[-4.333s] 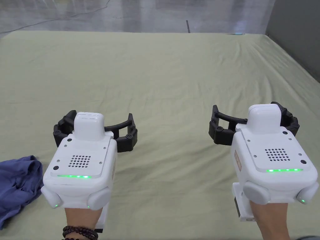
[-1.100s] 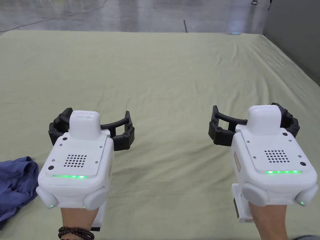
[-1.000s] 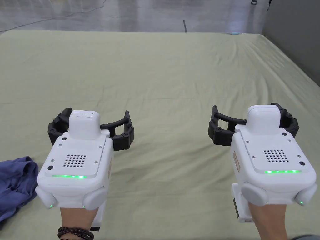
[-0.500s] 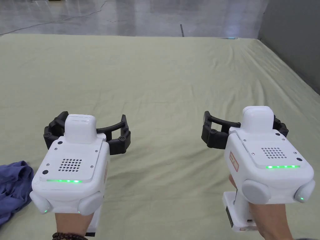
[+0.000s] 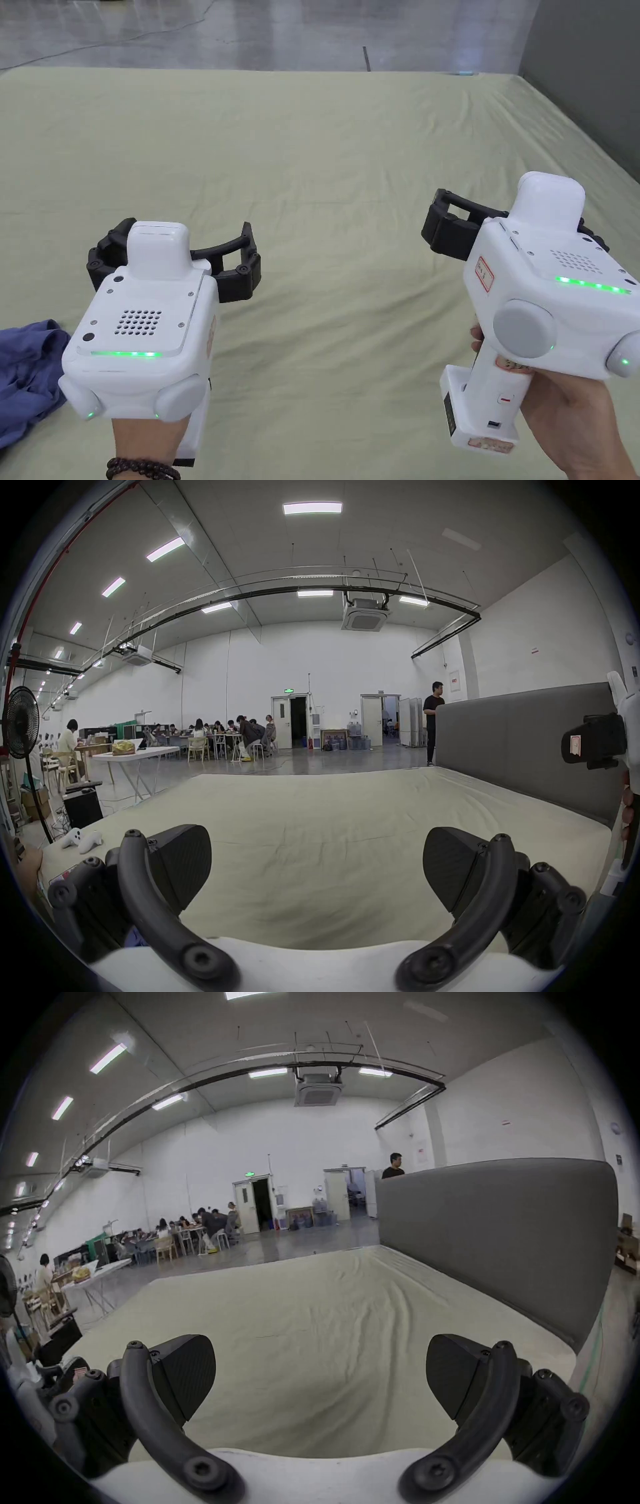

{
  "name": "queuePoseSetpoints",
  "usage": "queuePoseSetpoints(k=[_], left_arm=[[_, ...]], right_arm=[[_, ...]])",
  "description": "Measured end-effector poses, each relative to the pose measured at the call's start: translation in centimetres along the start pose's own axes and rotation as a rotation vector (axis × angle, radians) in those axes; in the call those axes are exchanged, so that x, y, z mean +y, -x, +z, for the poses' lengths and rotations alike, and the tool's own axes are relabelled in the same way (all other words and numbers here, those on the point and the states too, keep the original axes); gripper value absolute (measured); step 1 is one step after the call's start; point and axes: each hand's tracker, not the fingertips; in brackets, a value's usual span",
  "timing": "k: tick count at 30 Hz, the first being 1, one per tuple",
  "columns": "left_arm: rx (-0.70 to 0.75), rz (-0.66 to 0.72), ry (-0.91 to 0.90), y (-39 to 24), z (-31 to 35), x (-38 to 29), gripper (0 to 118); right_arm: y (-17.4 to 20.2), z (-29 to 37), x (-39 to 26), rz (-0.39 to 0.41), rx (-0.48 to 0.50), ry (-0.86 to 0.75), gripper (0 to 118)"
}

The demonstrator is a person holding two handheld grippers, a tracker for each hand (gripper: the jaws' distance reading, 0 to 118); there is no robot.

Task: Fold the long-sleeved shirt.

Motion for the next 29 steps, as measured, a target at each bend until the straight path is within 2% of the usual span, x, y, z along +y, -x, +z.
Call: queuePoseSetpoints(k=[4, 6, 8, 10, 14, 16, 19, 20, 21, 23, 24, 25, 27, 29], left_arm=[[0.001, -0.020, 0.002, -0.3, -0.1, -0.1, 118], [-0.004, -0.022, 0.003, -0.4, -0.1, -0.1, 118], [-0.005, -0.024, 0.001, -0.5, 0.0, -0.1, 118], [-0.007, -0.030, 0.001, -0.5, 0.0, -0.1, 118], [-0.004, -0.033, 0.003, -0.6, 0.0, -0.1, 118], [-0.001, -0.031, 0.007, -0.5, 0.0, -0.2, 118], [-0.001, -0.026, 0.010, -0.5, 0.0, -0.3, 118], [-0.001, -0.026, 0.010, -0.5, 0.0, -0.4, 118], [0.001, -0.027, 0.010, -0.5, 0.1, -0.4, 118], [0.002, -0.028, 0.007, -0.6, 0.2, -0.4, 118], [0.003, -0.027, 0.006, -0.6, 0.2, -0.4, 118], [0.004, -0.024, 0.007, -0.6, 0.3, -0.3, 118], [-0.004, -0.023, 0.008, -0.5, 0.3, -0.4, 118], [0.006, -0.025, 0.008, -0.6, 0.3, -0.5, 118]], right_arm=[[0.1, -0.3, -0.4, 0.029, -0.003, 0.008, 118], [0.1, -0.9, -0.8, 0.035, -0.008, 0.065, 118], [0.0, -1.3, -1.5, 0.048, 0.015, 0.053, 118], [0.3, -1.3, -1.9, 0.061, -0.046, 0.033, 118], [0.0, -0.9, -1.0, 0.063, 0.012, 0.105, 118], [-0.3, -0.7, -0.9, 0.060, 0.094, 0.076, 118], [-1.0, 0.2, -1.4, 0.046, 0.166, -0.023, 118], [-1.1, 0.5, -1.6, 0.045, 0.165, -0.058, 118], [-1.1, 0.5, -1.9, 0.051, 0.125, -0.107, 118], [-1.2, -1.3, -2.8, 0.222, 0.090, -0.086, 118], [-0.9, -1.8, -3.1, 0.262, -0.020, 0.016, 118], [-1.1, -1.9, -3.5, 0.262, -0.035, 0.081, 118], [-2.0, -1.8, -4.6, 0.171, 0.049, -0.028, 118], [-2.3, -1.7, -5.0, 0.160, 0.073, -0.070, 118]])
